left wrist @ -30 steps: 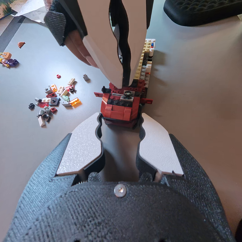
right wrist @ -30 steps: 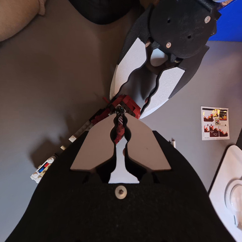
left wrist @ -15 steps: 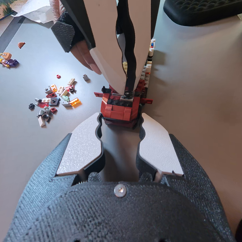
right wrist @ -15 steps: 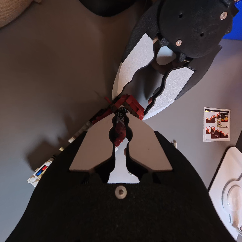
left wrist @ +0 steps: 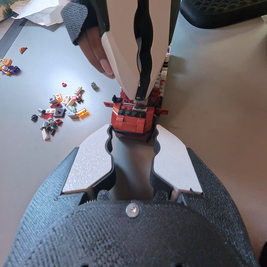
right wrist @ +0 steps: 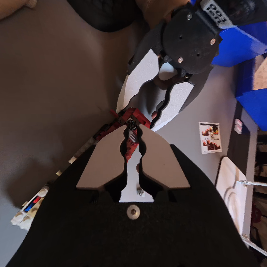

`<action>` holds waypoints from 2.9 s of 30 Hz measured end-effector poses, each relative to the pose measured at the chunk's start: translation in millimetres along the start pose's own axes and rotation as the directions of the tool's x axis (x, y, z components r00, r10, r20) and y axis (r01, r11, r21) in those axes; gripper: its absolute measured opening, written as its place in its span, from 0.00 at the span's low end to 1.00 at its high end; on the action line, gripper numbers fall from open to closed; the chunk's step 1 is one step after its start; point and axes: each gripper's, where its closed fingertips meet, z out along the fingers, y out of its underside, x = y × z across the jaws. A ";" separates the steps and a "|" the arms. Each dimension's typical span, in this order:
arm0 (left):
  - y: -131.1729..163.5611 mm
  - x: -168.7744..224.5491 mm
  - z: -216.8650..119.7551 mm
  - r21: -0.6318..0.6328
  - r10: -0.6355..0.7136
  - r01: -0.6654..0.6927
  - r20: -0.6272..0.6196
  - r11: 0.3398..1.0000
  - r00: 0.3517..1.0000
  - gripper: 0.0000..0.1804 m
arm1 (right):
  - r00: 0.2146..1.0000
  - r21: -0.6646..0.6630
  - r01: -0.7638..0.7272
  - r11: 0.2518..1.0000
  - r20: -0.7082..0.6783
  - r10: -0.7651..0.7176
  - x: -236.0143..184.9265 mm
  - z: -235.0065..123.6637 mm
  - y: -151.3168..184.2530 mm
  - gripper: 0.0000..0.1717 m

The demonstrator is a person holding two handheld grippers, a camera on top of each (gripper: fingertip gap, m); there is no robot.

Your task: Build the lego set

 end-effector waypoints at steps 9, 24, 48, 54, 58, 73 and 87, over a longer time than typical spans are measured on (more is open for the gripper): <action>0.0 0.0 0.1 0.000 -0.002 0.002 -0.003 1.000 1.000 0.31 | 0.978 0.046 0.123 0.991 -0.175 -0.113 -3.0 3.5 3.2 0.06; -0.1 0.2 0.1 0.000 -0.003 0.003 -0.004 1.000 1.000 0.31 | 0.990 0.045 0.082 0.996 -0.120 -0.076 -2.9 0.5 6.1 0.09; -0.1 0.8 0.1 0.000 0.001 -0.001 -0.005 1.000 1.000 0.31 | 0.998 -0.047 -0.063 0.997 0.021 0.064 -9.5 2.1 14.1 0.05; -0.1 0.9 0.1 0.000 0.003 -0.003 -0.005 1.000 1.000 0.31 | 0.999 -0.055 -0.038 0.998 0.005 0.038 -10.3 1.9 12.9 0.05; -0.1 0.9 0.2 0.000 0.003 -0.003 -0.004 1.000 1.000 0.31 | 0.995 -0.056 -0.090 0.994 0.035 0.092 -7.3 -0.2 11.4 0.09; 0.1 0.9 -0.2 0.000 0.003 -0.003 -0.006 1.000 1.000 0.31 | 0.998 -0.066 0.039 0.997 0.054 -0.035 -9.5 4.6 2.8 0.01; -0.2 1.4 0.0 0.000 0.003 -0.003 -0.008 1.000 1.000 0.31 | 0.992 -0.094 0.071 0.993 0.110 -0.061 -6.9 6.7 3.2 0.07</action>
